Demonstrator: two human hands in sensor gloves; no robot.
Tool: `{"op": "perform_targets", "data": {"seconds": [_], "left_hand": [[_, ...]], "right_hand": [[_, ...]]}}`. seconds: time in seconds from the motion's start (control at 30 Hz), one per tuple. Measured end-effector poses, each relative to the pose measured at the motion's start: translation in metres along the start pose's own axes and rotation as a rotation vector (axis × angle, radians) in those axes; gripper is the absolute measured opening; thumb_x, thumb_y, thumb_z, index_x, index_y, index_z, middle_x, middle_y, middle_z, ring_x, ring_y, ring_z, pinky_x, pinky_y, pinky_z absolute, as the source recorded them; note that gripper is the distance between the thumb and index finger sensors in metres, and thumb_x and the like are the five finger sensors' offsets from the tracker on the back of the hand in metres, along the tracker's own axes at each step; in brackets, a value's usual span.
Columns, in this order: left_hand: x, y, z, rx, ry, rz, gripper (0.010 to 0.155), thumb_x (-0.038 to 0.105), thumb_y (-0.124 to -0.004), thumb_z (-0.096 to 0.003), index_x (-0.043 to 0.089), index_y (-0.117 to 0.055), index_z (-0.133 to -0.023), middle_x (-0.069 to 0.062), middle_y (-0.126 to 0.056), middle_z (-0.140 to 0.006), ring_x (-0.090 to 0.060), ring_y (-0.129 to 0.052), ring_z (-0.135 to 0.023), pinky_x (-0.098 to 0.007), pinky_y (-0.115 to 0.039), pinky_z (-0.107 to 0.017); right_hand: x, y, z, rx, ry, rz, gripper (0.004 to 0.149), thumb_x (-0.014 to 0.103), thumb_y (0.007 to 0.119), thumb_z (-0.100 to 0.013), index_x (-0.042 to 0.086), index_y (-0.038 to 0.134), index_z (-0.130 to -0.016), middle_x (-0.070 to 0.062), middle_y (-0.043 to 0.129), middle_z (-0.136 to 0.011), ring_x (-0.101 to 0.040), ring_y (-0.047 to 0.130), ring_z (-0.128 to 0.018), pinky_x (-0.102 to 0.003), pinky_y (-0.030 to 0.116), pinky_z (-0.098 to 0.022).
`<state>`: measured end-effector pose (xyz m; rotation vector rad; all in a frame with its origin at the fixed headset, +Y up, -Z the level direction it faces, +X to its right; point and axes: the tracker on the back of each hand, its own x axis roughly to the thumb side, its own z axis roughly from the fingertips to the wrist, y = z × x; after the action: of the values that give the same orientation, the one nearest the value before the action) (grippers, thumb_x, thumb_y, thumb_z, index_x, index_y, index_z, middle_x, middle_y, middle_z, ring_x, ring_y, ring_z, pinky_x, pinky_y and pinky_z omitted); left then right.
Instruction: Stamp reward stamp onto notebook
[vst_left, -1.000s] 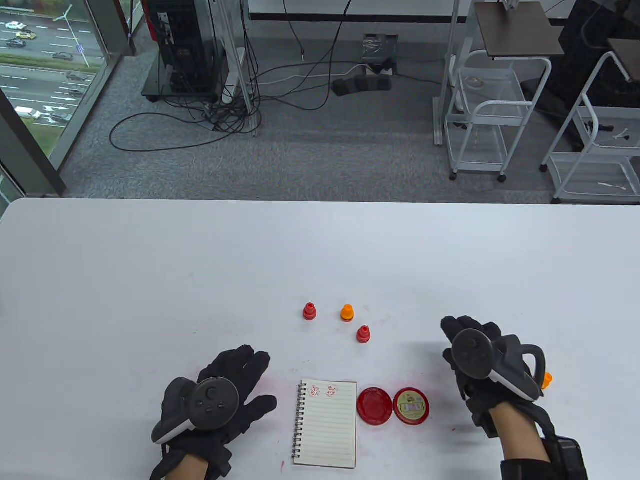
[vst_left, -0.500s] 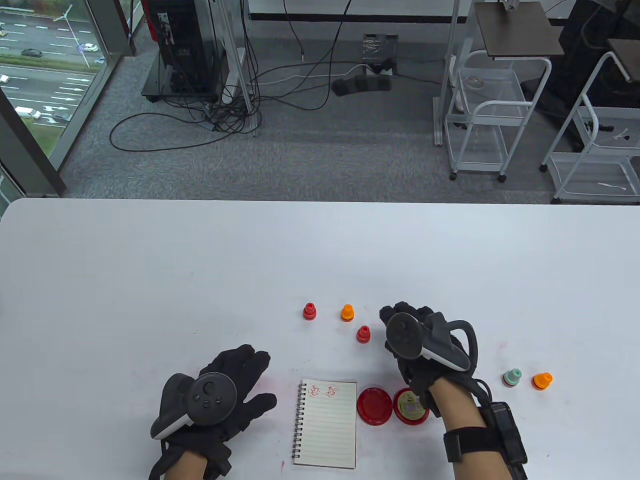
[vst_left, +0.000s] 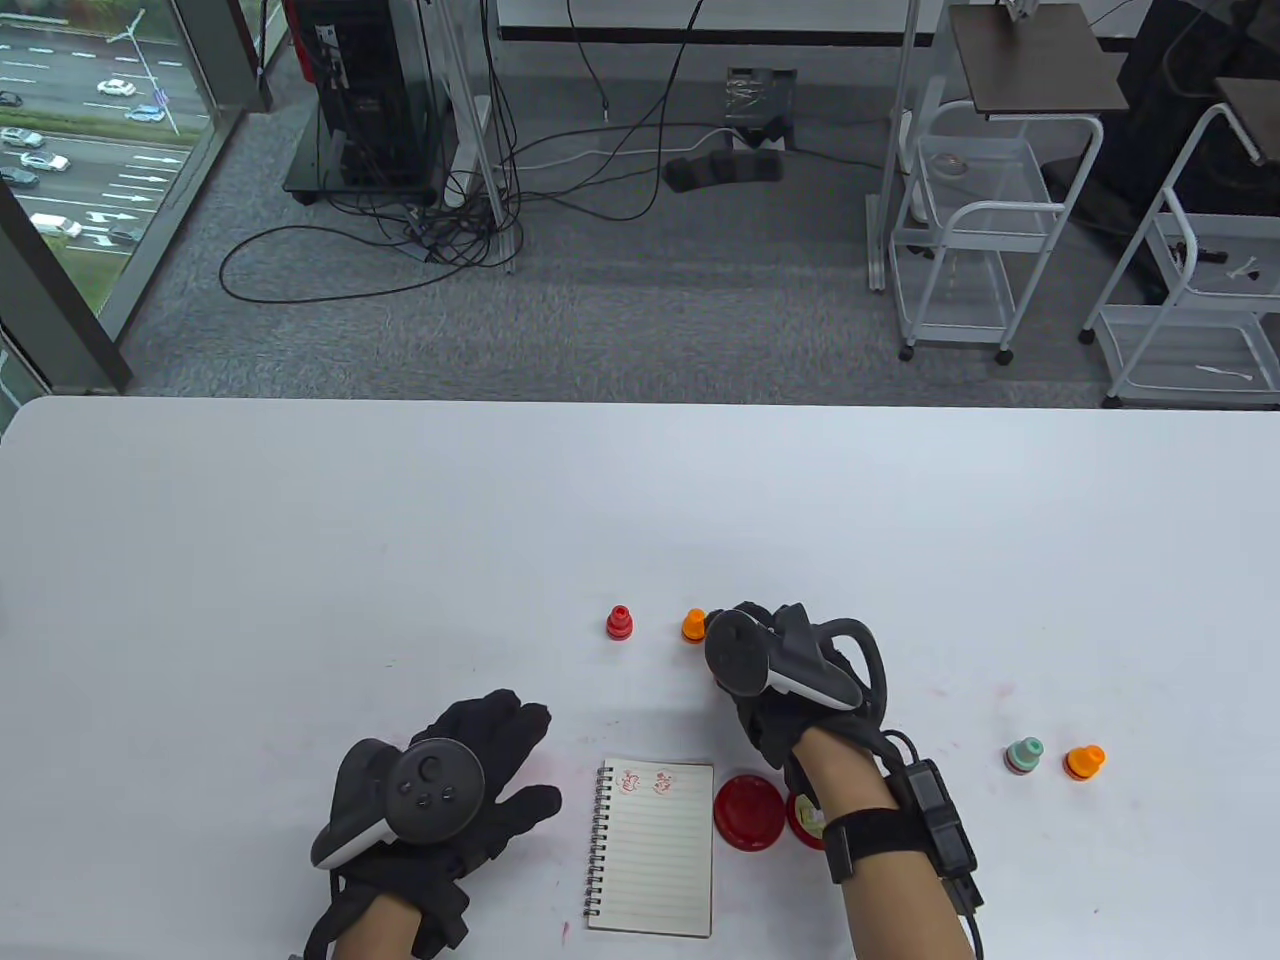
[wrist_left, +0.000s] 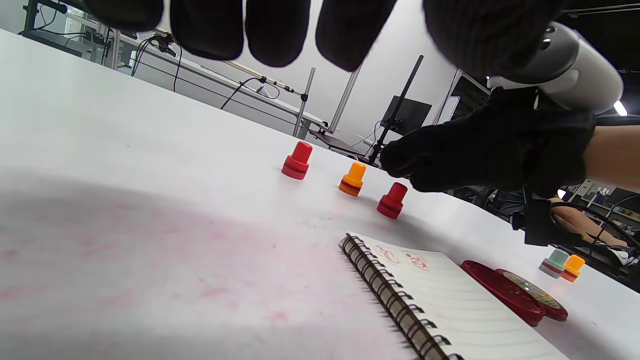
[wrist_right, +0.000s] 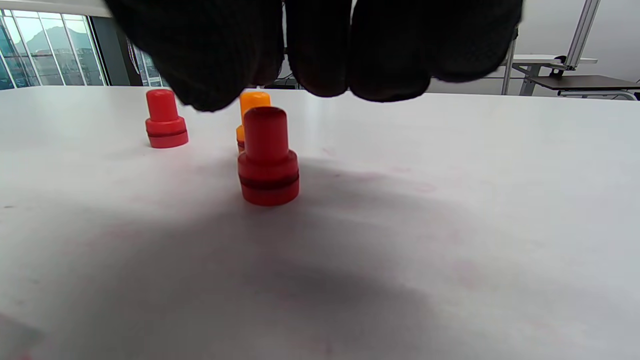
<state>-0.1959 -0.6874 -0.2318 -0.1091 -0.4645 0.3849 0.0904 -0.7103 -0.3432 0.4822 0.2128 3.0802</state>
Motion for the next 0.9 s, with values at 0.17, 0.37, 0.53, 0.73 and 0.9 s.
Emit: {"op": "perform_targets", "data": {"seconds": [0.17, 0.37, 0.53, 0.73, 0.9], "left_hand": [[-0.002, -0.002, -0.002, -0.011, 0.006, 0.011, 0.081, 0.062, -0.070, -0.0469, 0.019, -0.059, -0.115, -0.021, -0.054, -0.120, -0.050, -0.062, -0.104, -0.068, -0.059, -0.072], [0.000, 0.000, -0.001, -0.015, -0.003, 0.012, 0.080, 0.061, -0.070, -0.0474, 0.018, -0.060, -0.115, -0.021, -0.055, -0.120, -0.051, -0.062, -0.104, -0.068, -0.059, -0.072], [0.007, 0.006, 0.000, 0.019, -0.026, -0.013, 0.080, 0.061, -0.070, -0.0473, 0.019, -0.060, -0.115, -0.020, -0.055, -0.120, -0.050, -0.062, -0.104, -0.067, -0.059, -0.072], [0.001, 0.002, -0.001, -0.011, -0.004, 0.002, 0.079, 0.060, -0.070, -0.0477, 0.019, -0.060, -0.115, -0.021, -0.055, -0.120, -0.051, -0.062, -0.104, -0.067, -0.060, -0.072], [0.005, 0.002, -0.001, -0.006, -0.019, -0.009, 0.079, 0.060, -0.070, -0.0478, 0.019, -0.060, -0.115, -0.021, -0.055, -0.120, -0.050, -0.063, -0.104, -0.067, -0.060, -0.072]], "right_hand": [[0.003, 0.008, -0.006, 0.026, 0.003, 0.005, 0.059, 0.035, 0.082, -0.043, 0.026, 0.067, -0.099, -0.012, 0.073, -0.104, -0.042, 0.083, -0.082, -0.054, 0.077, -0.058], [0.009, 0.014, -0.009, -0.029, -0.017, 0.054, 0.053, 0.032, 0.084, -0.041, 0.024, 0.076, -0.093, -0.009, 0.084, -0.095, -0.035, 0.090, -0.074, -0.049, 0.081, -0.053], [0.008, 0.016, -0.010, -0.013, -0.006, 0.071, 0.052, 0.032, 0.084, -0.041, 0.024, 0.075, -0.092, -0.009, 0.085, -0.093, -0.033, 0.092, -0.070, -0.045, 0.084, -0.050], [0.006, 0.015, -0.007, -0.040, -0.013, 0.068, 0.049, 0.029, 0.085, -0.040, 0.024, 0.080, -0.088, -0.007, 0.091, -0.086, -0.028, 0.096, -0.063, -0.042, 0.086, -0.047], [0.001, 0.005, 0.005, -0.073, -0.015, 0.043, 0.049, 0.029, 0.084, -0.041, 0.024, 0.079, -0.089, -0.008, 0.090, -0.086, -0.028, 0.095, -0.063, -0.042, 0.086, -0.047]]}}
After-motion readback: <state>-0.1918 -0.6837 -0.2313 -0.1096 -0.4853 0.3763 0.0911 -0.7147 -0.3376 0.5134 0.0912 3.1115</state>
